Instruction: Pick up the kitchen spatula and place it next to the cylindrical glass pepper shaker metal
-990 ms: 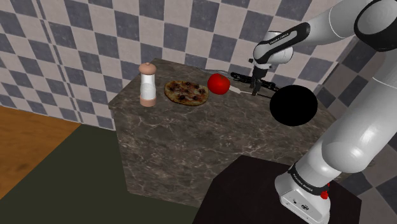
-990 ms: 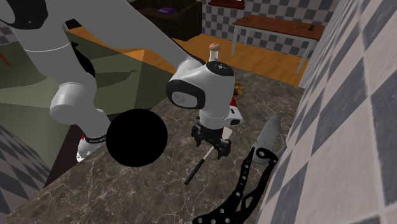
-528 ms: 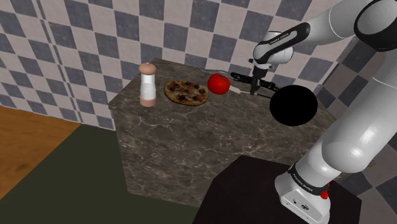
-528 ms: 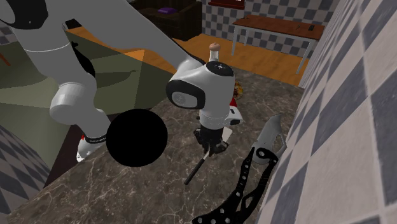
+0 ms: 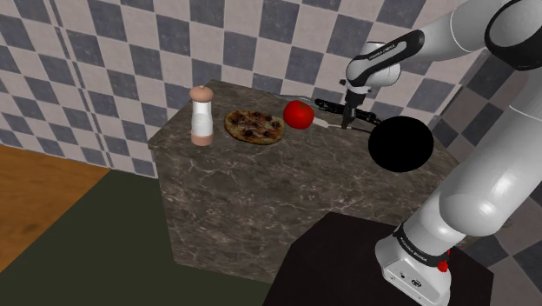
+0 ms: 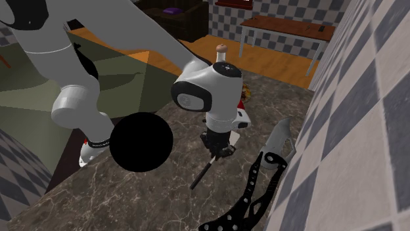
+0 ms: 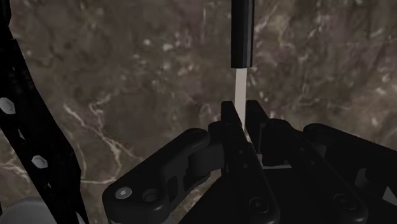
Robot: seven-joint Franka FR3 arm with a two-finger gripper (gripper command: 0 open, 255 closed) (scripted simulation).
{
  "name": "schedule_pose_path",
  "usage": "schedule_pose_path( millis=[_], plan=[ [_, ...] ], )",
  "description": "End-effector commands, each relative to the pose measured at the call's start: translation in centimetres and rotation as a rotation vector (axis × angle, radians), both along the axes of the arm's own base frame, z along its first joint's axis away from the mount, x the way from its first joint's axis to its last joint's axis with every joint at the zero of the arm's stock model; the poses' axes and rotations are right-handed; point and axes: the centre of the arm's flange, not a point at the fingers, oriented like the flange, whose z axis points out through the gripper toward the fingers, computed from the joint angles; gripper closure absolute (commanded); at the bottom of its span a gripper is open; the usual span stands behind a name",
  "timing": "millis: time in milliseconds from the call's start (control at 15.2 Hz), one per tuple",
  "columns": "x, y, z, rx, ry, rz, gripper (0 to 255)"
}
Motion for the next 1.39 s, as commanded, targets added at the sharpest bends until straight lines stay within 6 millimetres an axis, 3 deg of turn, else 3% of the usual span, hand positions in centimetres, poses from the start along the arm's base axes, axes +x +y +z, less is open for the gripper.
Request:
schedule_pose_path(
  millis=[0, 1320],
  plan=[
    [0.0, -0.1, 0.8, 0.0, 0.0, 0.0, 255],
    [0.0, -0.1, 11.3, 0.0, 0.0, 0.0, 255]
  ],
)
